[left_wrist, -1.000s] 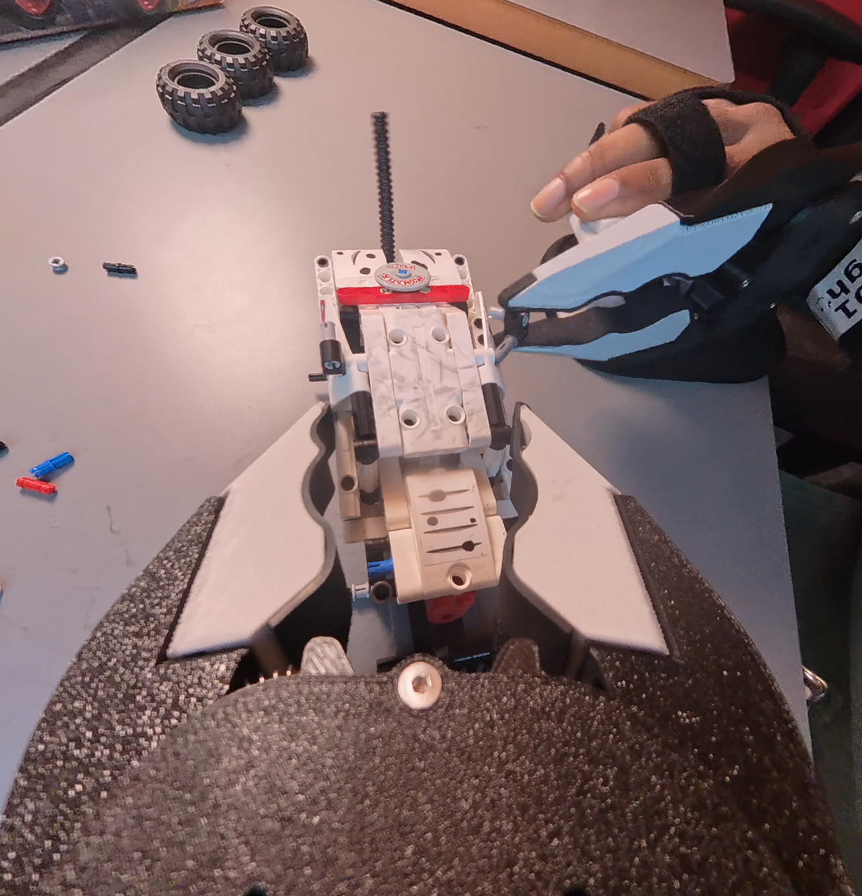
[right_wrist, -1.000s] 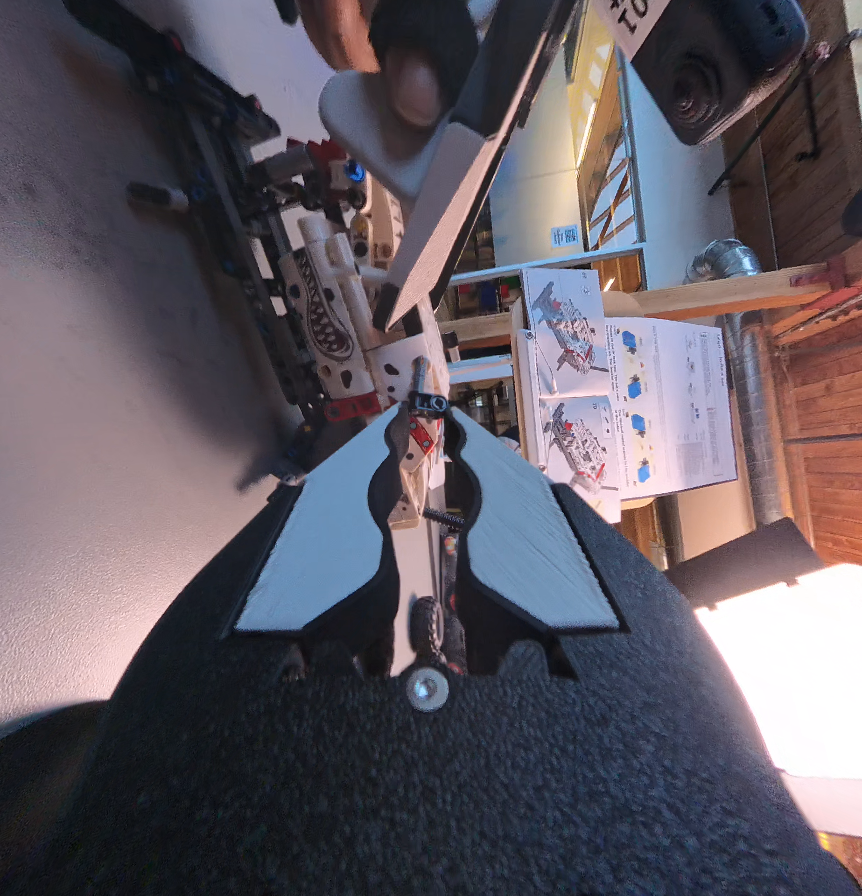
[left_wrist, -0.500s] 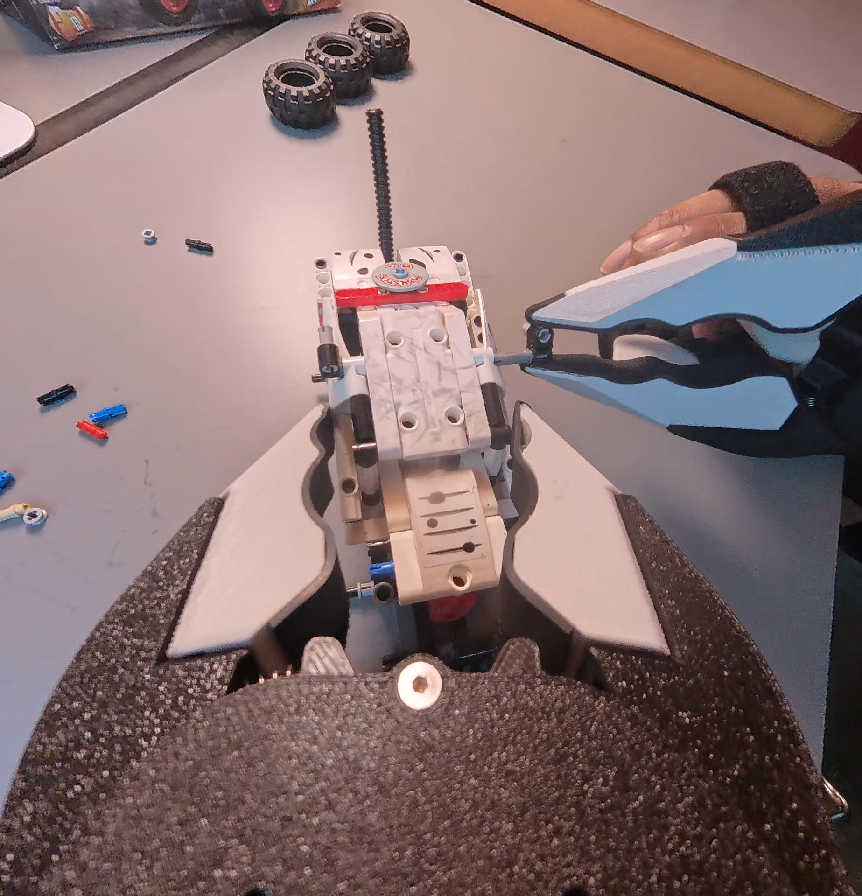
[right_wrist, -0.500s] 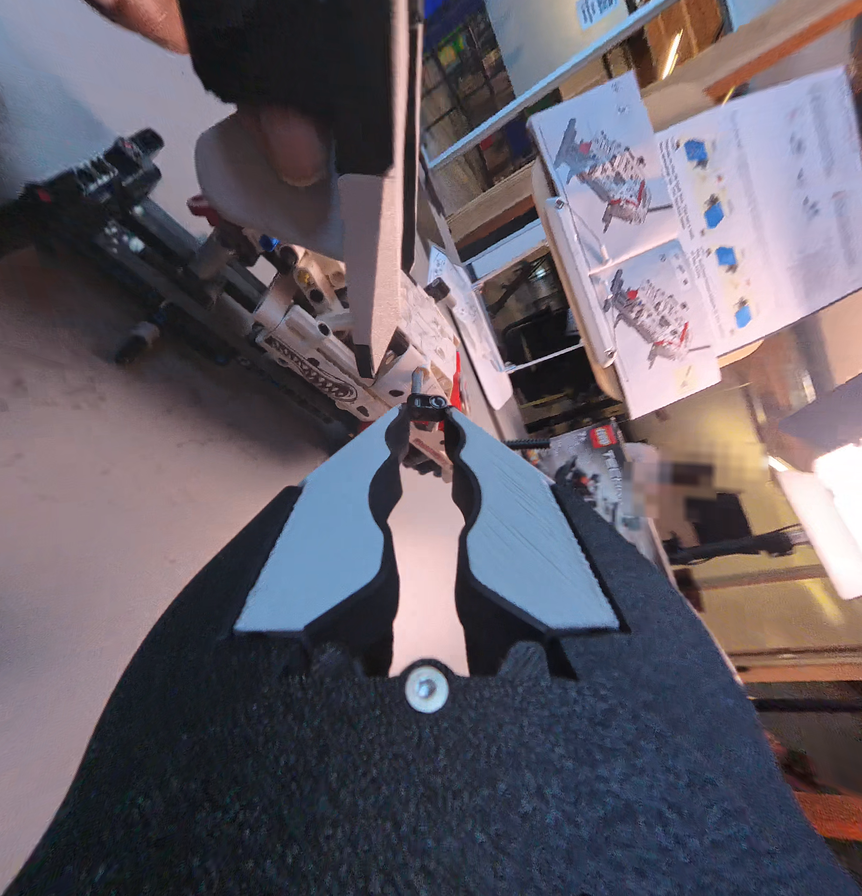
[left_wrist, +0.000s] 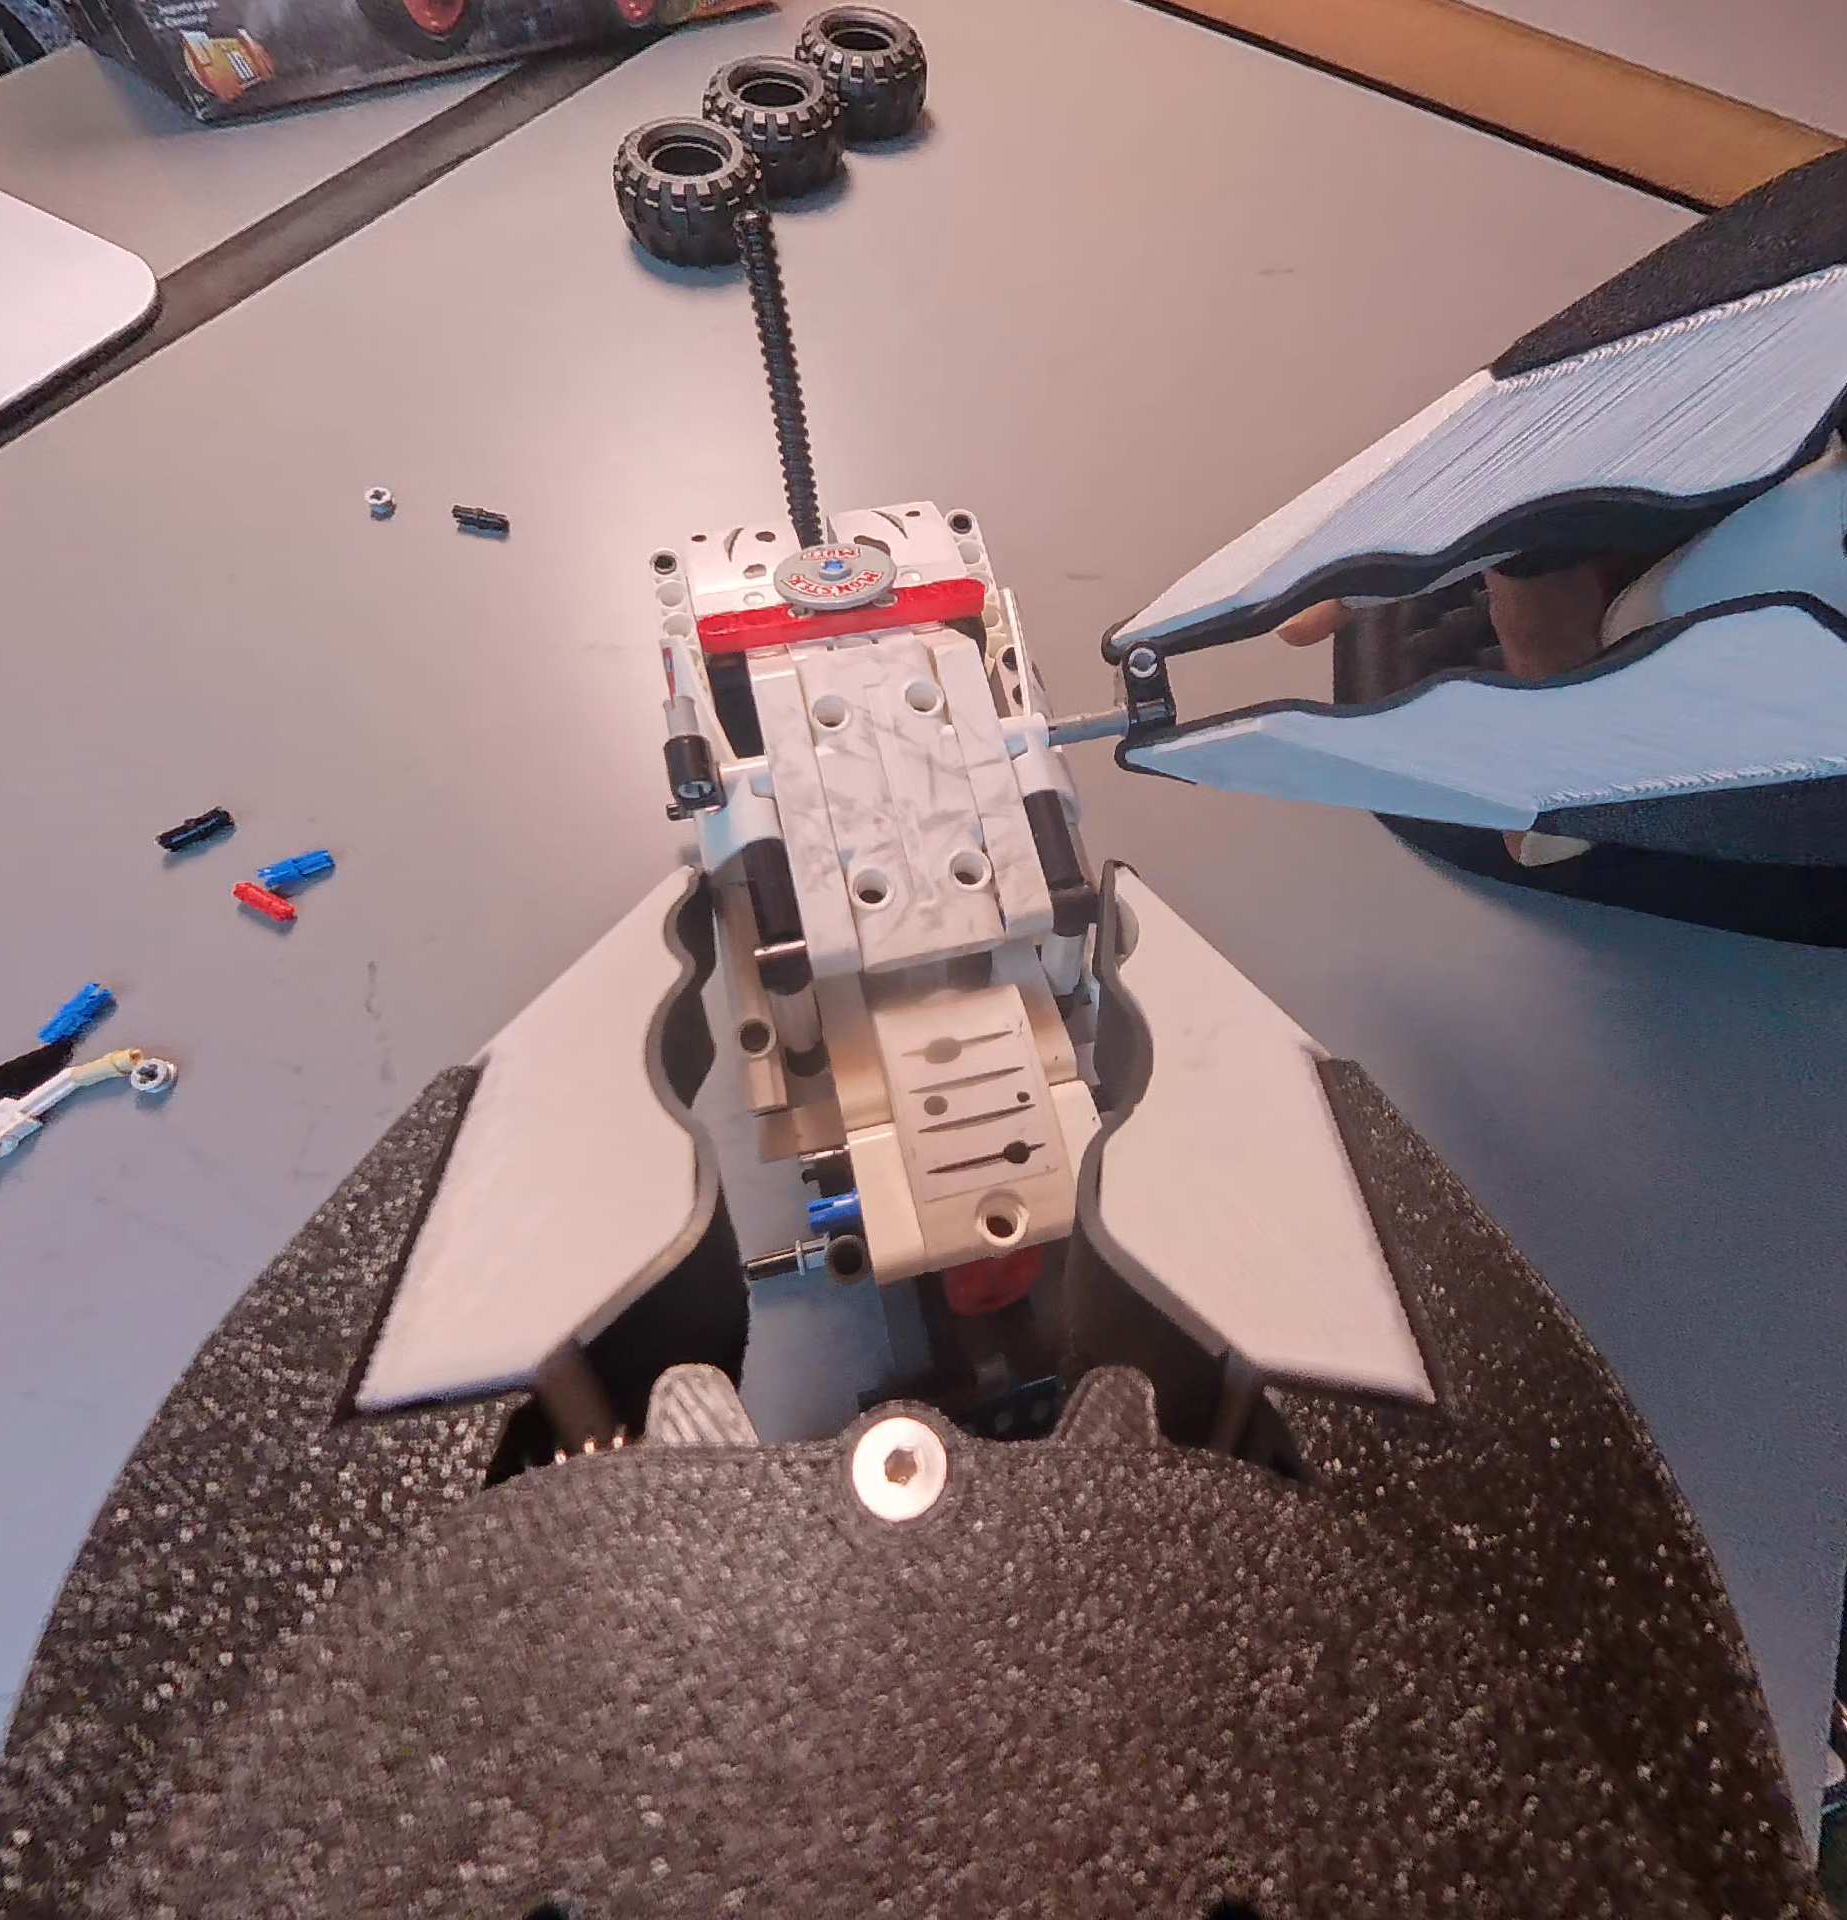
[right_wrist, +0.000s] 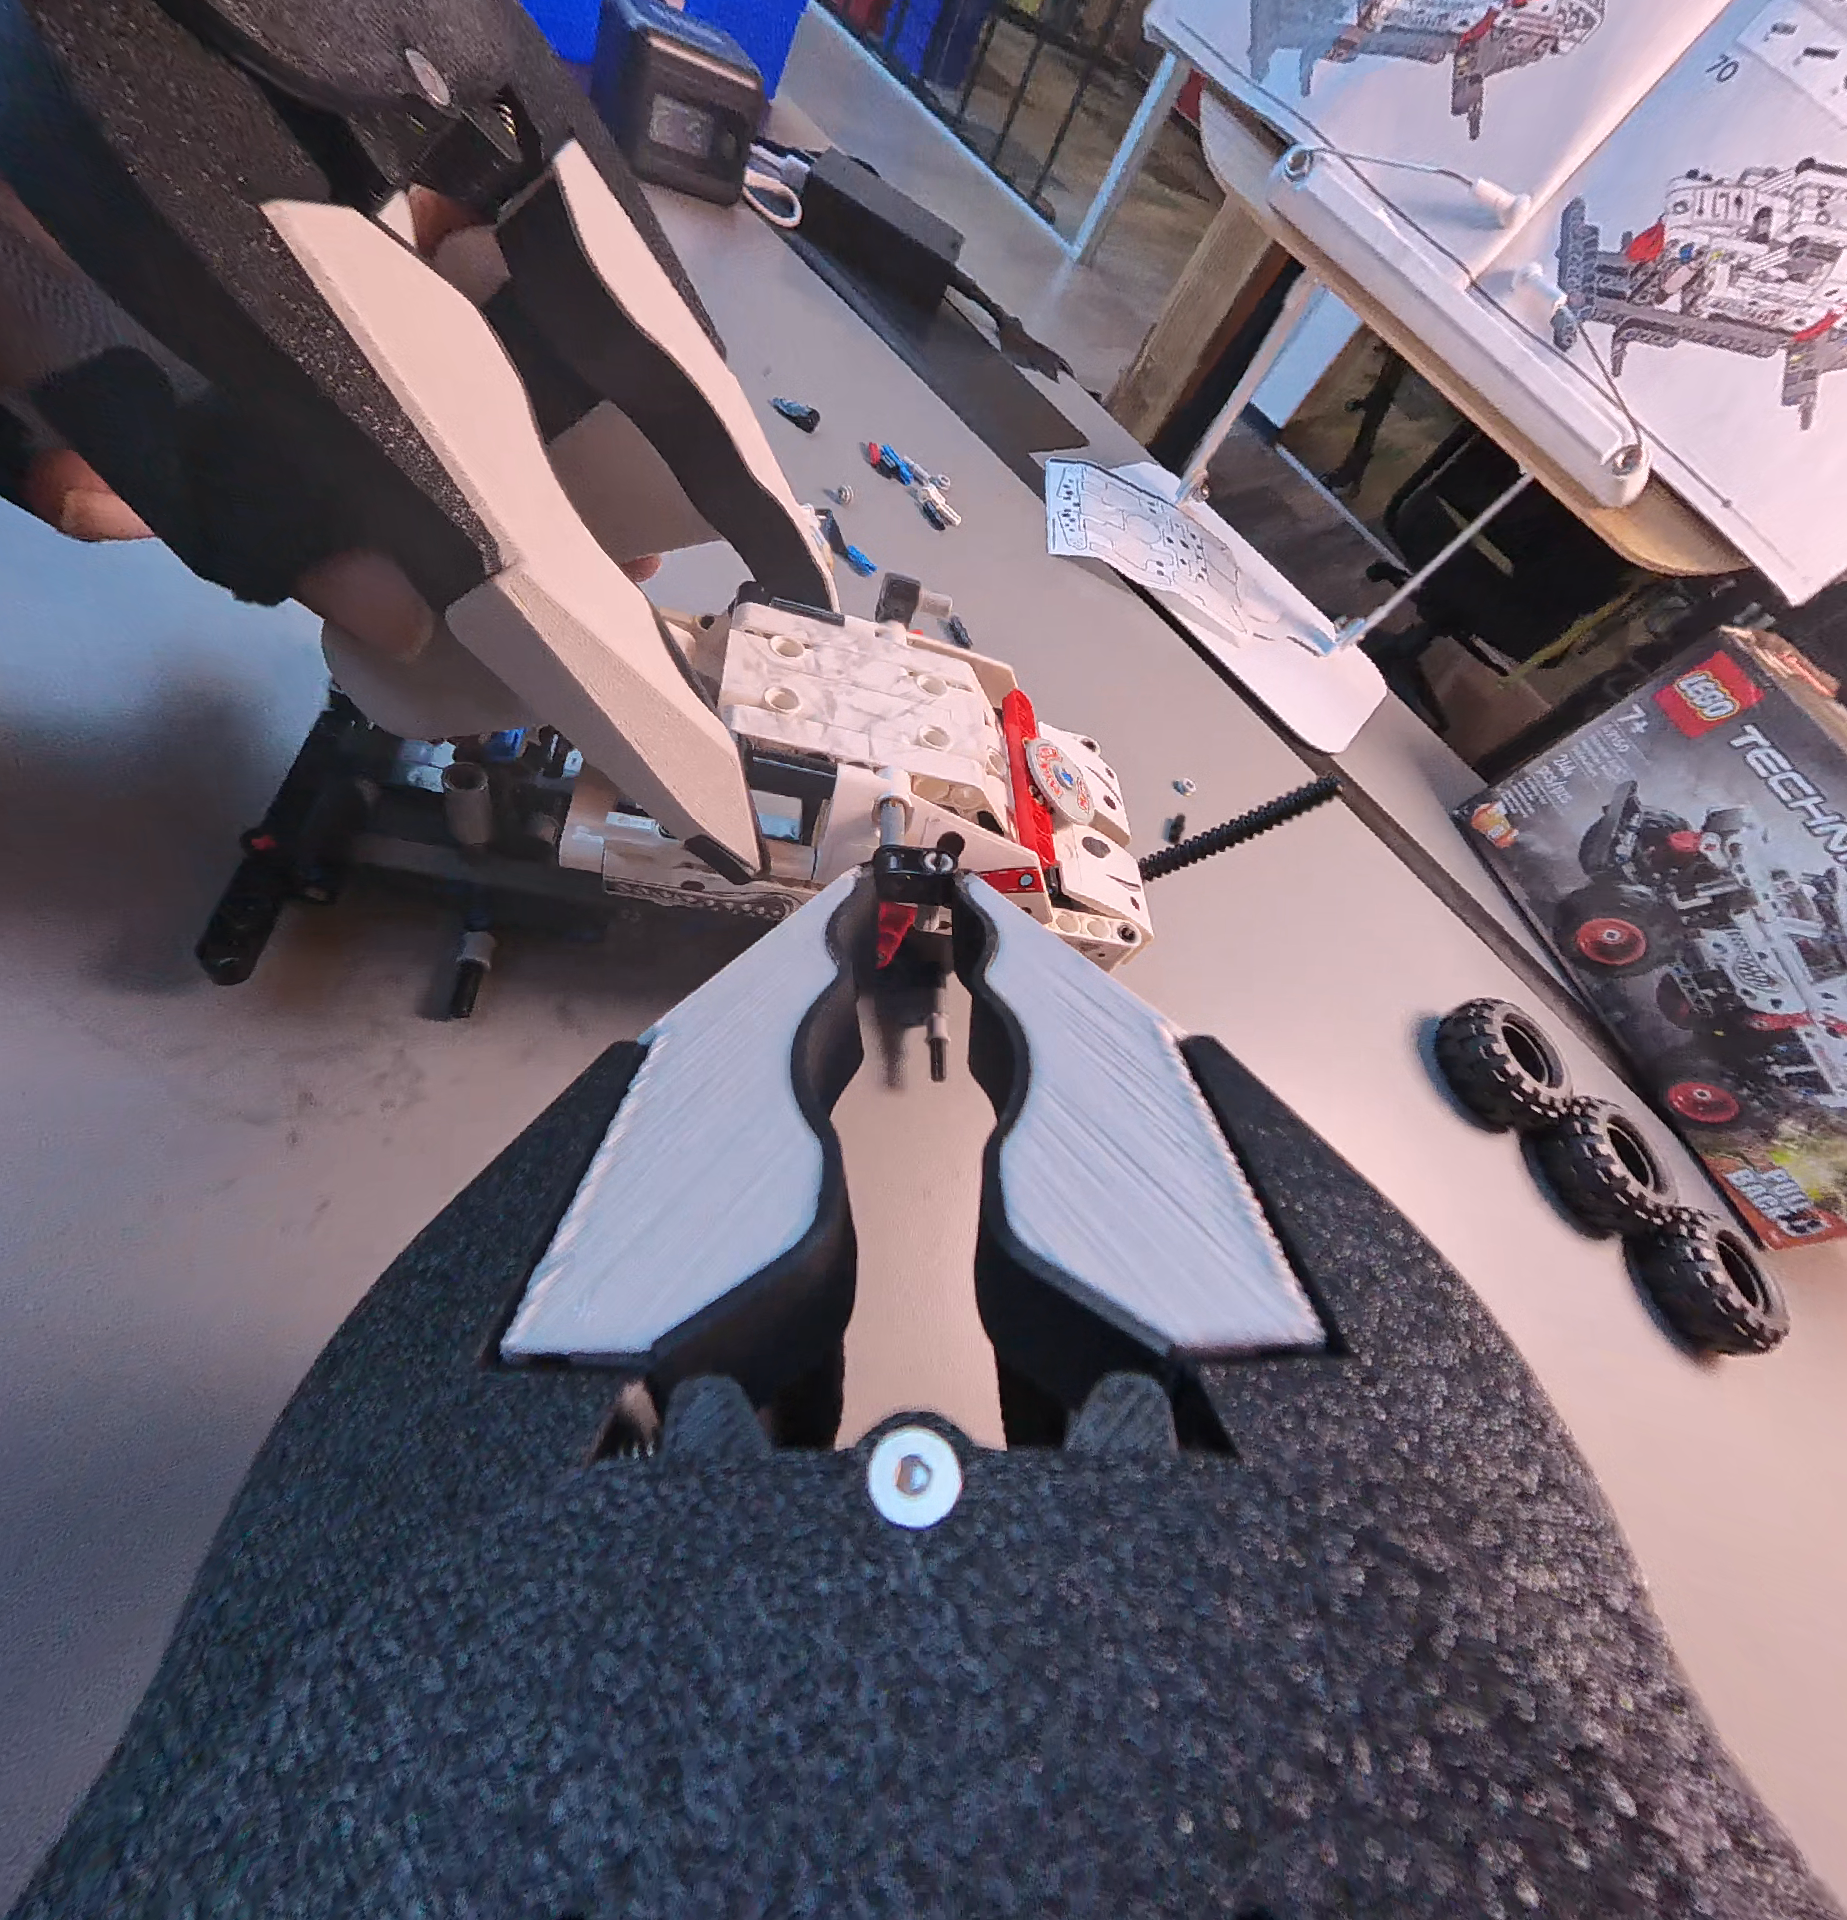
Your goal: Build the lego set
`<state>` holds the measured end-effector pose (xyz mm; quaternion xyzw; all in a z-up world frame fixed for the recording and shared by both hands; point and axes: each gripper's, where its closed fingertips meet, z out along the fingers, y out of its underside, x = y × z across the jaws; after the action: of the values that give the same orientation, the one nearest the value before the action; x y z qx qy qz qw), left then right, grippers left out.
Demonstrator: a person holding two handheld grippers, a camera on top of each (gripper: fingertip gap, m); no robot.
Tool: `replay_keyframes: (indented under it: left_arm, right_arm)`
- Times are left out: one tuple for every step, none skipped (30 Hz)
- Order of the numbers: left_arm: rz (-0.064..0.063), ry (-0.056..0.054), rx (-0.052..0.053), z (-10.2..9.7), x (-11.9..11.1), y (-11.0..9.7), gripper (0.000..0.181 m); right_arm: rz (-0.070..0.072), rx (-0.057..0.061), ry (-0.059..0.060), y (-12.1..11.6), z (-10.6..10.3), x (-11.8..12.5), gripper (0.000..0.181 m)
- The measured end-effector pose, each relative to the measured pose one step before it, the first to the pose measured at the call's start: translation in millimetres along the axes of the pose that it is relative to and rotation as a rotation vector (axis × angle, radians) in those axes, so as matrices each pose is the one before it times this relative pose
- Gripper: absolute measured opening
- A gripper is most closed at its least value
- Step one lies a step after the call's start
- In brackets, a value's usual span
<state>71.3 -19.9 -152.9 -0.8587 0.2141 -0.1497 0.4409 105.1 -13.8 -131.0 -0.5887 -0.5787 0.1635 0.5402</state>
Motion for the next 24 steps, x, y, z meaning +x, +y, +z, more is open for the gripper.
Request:
replay_keyframes:
  left_arm:
    - [0.0048,0.0035,-0.0013,-0.18,-0.02,0.22,0.073]
    - [0.0031,0.0028,-0.0009,-0.13,0.23,0.18,0.073]
    - [0.0055,0.0036,0.0004,0.23,1.05,-0.12,0.073]
    - [0.0043,0.0003,0.0021,0.37,1.61,-0.30,0.072]
    - [0.0067,-0.0061,-0.0034,-0.20,-0.12,0.28,0.073]
    - [0.0002,0.0002,-0.0011,-0.78,-0.27,-0.11,0.073]
    - [0.0005,-0.0031,0.0003,-0.23,-0.39,0.14,0.073]
    - [0.0011,-0.0021,-0.0013,0.14,-0.03,0.17,0.073]
    - [0.0009,-0.0005,-0.0024,0.03,0.11,-0.03,0.073]
    - [0.0019,-0.0058,-0.0019,0.25,-0.13,0.16,0.073]
    - [0.0026,-0.0077,-0.0027,0.27,-0.23,-0.03,0.073]
    - [0.0035,-0.0035,-0.0029,0.10,0.23,-0.14,0.073]
    - [0.0039,-0.0030,-0.0024,0.15,0.12,-0.24,0.073]
    - [0.0028,-0.0010,-0.0002,-0.01,0.29,-0.20,0.073]
    - [-0.0013,0.0011,0.0013,0.05,0.16,-0.16,0.073]
    - [-0.0030,0.0020,0.0025,0.12,0.15,-0.07,0.073]
    - [-0.0028,0.0009,0.0008,-0.11,-0.02,0.00,0.073]
    - [0.0001,-0.0004,-0.0008,-0.01,0.03,0.08,0.073]
    - [0.0016,-0.0005,0.0032,-0.30,0.04,-0.19,0.073]
    - [0.0022,-0.0008,0.0058,-0.34,-0.16,-0.16,0.073]
    - [0.0066,-0.0014,0.0035,-0.42,-0.38,0.10,0.073]
    - [0.0036,0.0007,0.0036,-0.60,-0.41,-0.04,0.073]
    - [0.0005,0.0035,0.0038,-0.56,-0.20,-0.23,0.073]
    - [0.0005,0.0041,0.0033,-0.73,-0.05,-0.18,0.073]
  right_arm:
    - [-0.0207,0.0232,-0.0197,0.32,0.39,-0.15,0.012]
    - [-0.0204,0.0101,-0.0202,3.51,1.17,-0.24,0.013]
    - [0.0108,-0.0081,-0.0122,5.39,1.78,0.72,0.013]
    - [0.0099,-0.0032,0.0000,2.04,1.41,0.68,0.012]
    - [-0.0103,-0.0063,0.0046,-0.33,-0.15,0.25,0.012]
    - [-0.0173,-0.0004,0.0155,-1.70,-0.41,0.55,0.012]
    - [-0.0077,-0.0038,0.0134,-0.65,0.17,0.51,0.012]
    - [0.0104,-0.0011,0.0014,0.08,0.19,0.18,0.011]
    - [0.0064,0.0022,0.0011,-0.36,-0.68,0.27,0.011]
    - [-0.0121,-0.0047,0.0112,-0.81,-1.34,0.38,0.011]
    - [-0.0267,-0.0141,0.0176,-0.97,-1.47,0.39,0.011]
    - [-0.0146,-0.0237,0.0137,0.01,-0.94,0.38,0.011]
    - [0.0073,-0.0271,0.0017,1.43,0.03,-0.42,0.011]
    - [0.0232,-0.0235,-0.0097,1.89,0.38,-1.08,0.010]
    - [0.0265,-0.0116,-0.0100,0.73,-0.08,-0.69,0.010]
    - [0.0338,-0.0106,-0.0122,0.94,0.15,-0.81,0.010]
    - [0.0313,0.0004,0.0023,0.15,-0.10,1.88,0.000]
    - [0.0258,0.0043,0.0018,0.13,0.33,1.40,0.000]
    - [0.0020,0.0071,-0.0069,-0.55,0.22,-1.27,0.000]
    - [-0.0090,0.0081,0.0039,-0.94,-0.11,-1.49,0.000]
    - [-0.0088,0.0053,0.0106,-0.55,0.20,-1.21,0.000]
    - [0.0016,0.0131,0.0090,-1.18,0.22,-0.71,0.000]
    - [0.0123,0.0074,0.0014,0.11,0.36,-0.48,0.000]
    - [0.0151,0.0044,-0.0012,1.13,0.45,0.54,0.000]
